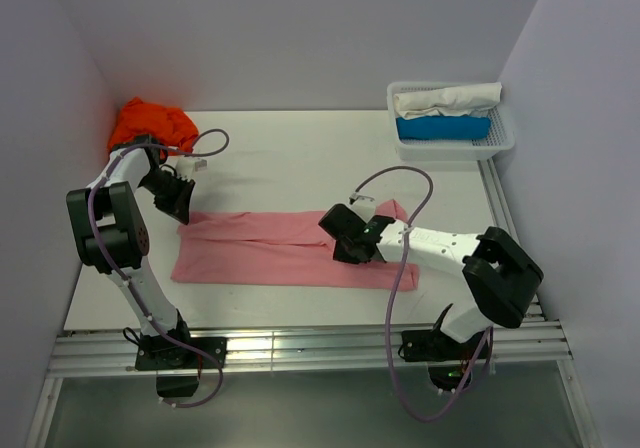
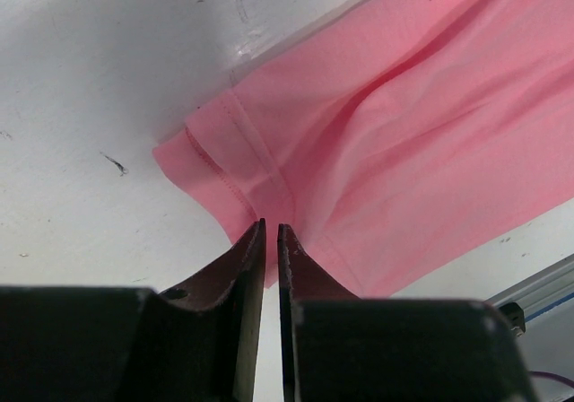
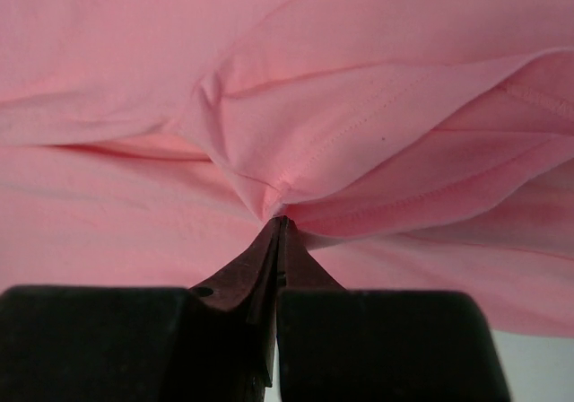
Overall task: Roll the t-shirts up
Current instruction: Fold the tshirt
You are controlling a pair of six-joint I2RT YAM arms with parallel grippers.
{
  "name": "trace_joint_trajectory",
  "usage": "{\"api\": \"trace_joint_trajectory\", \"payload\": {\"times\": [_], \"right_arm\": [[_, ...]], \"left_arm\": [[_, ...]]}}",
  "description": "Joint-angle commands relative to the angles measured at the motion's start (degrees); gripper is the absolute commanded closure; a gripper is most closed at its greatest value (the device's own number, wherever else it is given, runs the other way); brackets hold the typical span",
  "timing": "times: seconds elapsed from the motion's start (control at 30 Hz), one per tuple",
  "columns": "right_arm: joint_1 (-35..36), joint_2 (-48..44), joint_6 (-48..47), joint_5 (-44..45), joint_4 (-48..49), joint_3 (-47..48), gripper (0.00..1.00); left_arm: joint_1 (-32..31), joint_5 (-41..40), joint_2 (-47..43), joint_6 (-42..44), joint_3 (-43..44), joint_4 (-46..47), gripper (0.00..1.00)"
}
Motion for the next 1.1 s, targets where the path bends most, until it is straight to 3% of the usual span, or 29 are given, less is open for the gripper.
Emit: {"api": "trace_joint_trajectory", "payload": {"times": [0.0, 0.2, 0.6, 0.83, 0.97, 1.07], "right_arm": [[2.07, -2.10, 4.10, 2.33, 0.91, -1.43, 1.00], [4.36, -1.66, 5.77, 2.68, 1.00, -1.87, 1.00], [7.70, -2.36, 6.57, 2.85, -0.23, -0.99, 0.89], [9.19, -5.26, 7.79, 5.04, -2.51, -0.65, 0.80], [8.24, -7.29, 8.15, 10.05, -8.91, 2.34, 0.64], [5.25, -7.03, 5.87, 11.20, -10.34, 3.84, 0.57]], "left_arm": [[0.02, 0.16, -2.11, 0.84, -0.26, -0.65, 0.84], [0.02, -0.10, -1.94, 0.75, -0.26, -0.57, 0.84], [0.02, -0.28, -1.23, 0.58, 0.00, -0.48, 0.84], [0.02, -0.19, -1.67, 0.58, -0.26, -0.39, 0.82], [0.02, 0.69, -2.72, 0.05, 0.79, -0.66, 0.76], [0.02, 1.21, -3.43, -0.39, 2.02, -0.74, 0.70]]}}
